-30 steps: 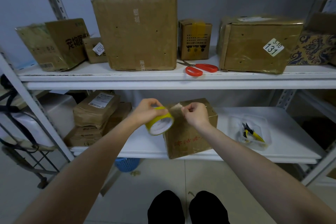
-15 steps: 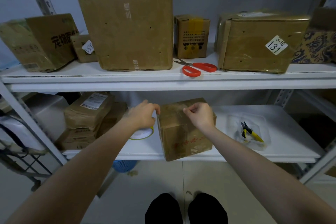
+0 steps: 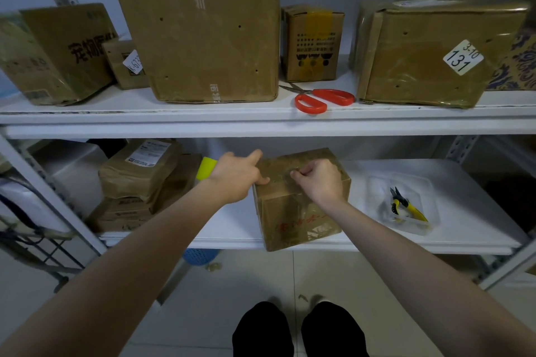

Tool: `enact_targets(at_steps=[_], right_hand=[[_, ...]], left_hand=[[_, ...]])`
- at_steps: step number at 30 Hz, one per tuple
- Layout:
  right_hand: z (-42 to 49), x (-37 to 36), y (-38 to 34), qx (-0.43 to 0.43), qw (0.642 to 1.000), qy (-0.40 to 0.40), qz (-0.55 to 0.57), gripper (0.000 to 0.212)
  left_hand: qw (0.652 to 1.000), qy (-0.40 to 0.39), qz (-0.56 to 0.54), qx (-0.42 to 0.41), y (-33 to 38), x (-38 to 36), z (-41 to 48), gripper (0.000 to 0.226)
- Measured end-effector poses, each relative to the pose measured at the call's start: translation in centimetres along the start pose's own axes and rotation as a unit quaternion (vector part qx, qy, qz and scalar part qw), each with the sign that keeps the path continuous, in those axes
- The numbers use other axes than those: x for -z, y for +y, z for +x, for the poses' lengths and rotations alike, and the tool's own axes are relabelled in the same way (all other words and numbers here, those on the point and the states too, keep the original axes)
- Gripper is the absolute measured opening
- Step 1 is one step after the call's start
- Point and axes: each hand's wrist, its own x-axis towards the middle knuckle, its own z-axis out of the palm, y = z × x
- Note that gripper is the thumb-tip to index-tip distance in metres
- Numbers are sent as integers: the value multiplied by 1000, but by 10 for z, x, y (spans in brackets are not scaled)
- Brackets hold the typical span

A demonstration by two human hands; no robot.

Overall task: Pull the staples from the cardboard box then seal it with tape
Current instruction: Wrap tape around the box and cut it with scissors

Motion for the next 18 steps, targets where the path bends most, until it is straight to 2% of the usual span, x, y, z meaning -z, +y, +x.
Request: enact_targets(at_steps=[9, 18], right_hand=[[0, -1, -6, 62, 994, -17, -91, 21], [3, 9, -29, 122, 950, -51, -283, 29]], left_hand=[[1000, -20, -2, 11, 4, -5, 3, 56], [999, -20, -47, 12, 4, -16, 7, 50]])
